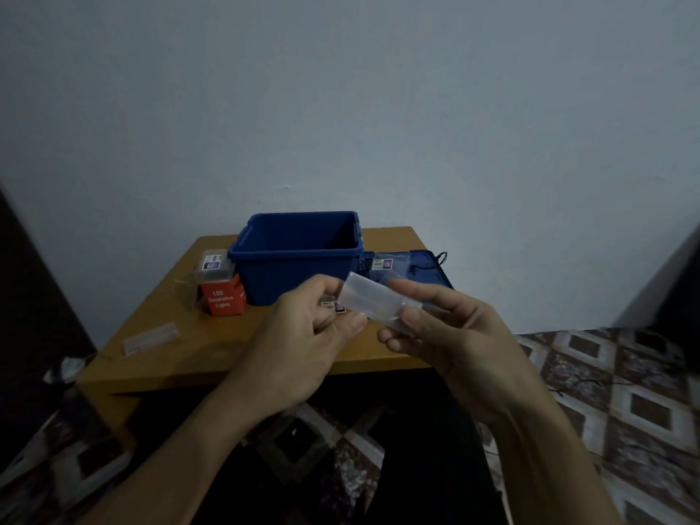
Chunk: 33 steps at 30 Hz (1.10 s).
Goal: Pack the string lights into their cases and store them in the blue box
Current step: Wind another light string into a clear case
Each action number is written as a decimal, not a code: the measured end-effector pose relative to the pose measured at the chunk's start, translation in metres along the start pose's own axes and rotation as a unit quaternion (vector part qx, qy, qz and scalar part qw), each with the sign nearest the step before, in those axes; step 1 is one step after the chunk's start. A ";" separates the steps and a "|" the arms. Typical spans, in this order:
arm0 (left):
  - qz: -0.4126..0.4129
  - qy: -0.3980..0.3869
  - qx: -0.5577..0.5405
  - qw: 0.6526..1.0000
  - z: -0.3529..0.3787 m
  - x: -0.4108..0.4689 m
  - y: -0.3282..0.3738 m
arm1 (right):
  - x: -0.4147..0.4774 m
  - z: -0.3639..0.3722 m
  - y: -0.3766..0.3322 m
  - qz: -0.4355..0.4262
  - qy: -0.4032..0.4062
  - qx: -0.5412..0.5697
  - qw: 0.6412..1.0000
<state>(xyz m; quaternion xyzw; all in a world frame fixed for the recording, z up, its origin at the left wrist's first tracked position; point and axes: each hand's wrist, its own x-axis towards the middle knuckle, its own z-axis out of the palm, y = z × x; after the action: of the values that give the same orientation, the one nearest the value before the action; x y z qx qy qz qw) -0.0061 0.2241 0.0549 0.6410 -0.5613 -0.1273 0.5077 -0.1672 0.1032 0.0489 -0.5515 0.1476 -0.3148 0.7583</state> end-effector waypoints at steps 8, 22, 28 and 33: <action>-0.035 -0.035 -0.010 0.999 -0.010 -0.002 -0.004 | 0.001 0.006 -0.001 -0.013 0.013 0.067 0.998; -0.163 -0.068 -0.140 0.974 -0.014 0.004 -0.001 | 0.000 0.005 -0.003 -0.042 0.044 0.072 0.996; -0.206 -0.044 -0.168 0.963 -0.012 0.010 0.000 | 0.001 0.009 -0.001 -0.036 0.021 0.105 0.994; -0.242 -0.040 -0.200 0.948 -0.016 0.021 0.004 | -0.004 0.003 -0.001 -0.031 -0.081 0.034 0.996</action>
<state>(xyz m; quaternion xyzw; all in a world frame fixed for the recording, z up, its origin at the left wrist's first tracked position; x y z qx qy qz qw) 0.0103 0.2150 0.0735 0.6373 -0.3719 -0.3820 0.5564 -0.1685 0.1079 0.0500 -0.5537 0.0579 -0.2978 0.7755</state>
